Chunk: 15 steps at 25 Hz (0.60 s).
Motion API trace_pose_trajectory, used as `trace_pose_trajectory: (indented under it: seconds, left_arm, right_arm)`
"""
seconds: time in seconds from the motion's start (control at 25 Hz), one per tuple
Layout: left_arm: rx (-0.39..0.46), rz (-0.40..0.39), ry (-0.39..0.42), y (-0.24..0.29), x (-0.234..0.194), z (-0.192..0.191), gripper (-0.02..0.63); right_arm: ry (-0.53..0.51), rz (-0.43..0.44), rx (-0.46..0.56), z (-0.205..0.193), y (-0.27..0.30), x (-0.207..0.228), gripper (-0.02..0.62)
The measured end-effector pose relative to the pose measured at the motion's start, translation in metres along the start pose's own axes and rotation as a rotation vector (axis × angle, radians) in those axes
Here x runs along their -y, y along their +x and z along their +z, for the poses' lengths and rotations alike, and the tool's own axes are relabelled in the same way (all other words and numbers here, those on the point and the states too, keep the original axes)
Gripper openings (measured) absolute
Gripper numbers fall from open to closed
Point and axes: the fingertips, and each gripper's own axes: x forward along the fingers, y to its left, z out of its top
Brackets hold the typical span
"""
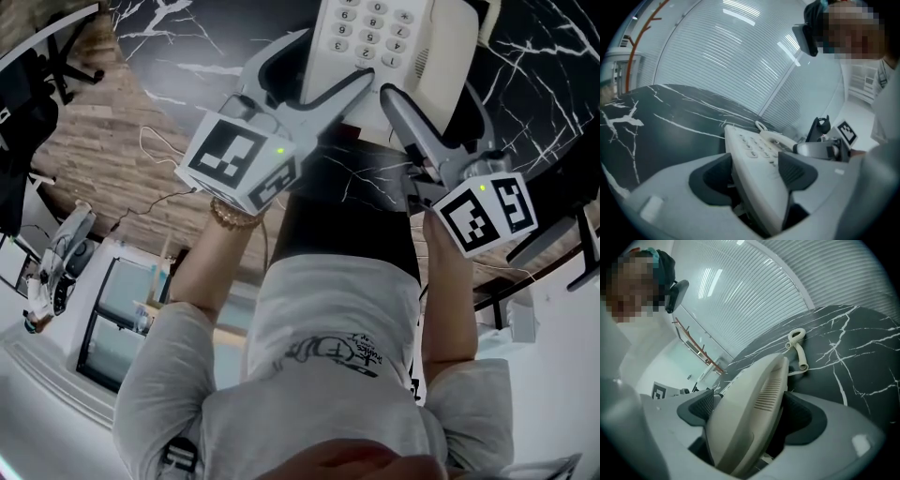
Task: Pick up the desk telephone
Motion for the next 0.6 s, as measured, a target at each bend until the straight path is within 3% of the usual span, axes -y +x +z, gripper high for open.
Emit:
trace_pose_trajectory:
  seconds: [0.6]
  left_arm:
    - [0.052, 0.059, -0.002, -0.005, 0.014, 0.007, 0.287]
  right_arm:
    - [-0.033, -0.067, -0.009, 0.0, -0.01, -0.006, 0.456]
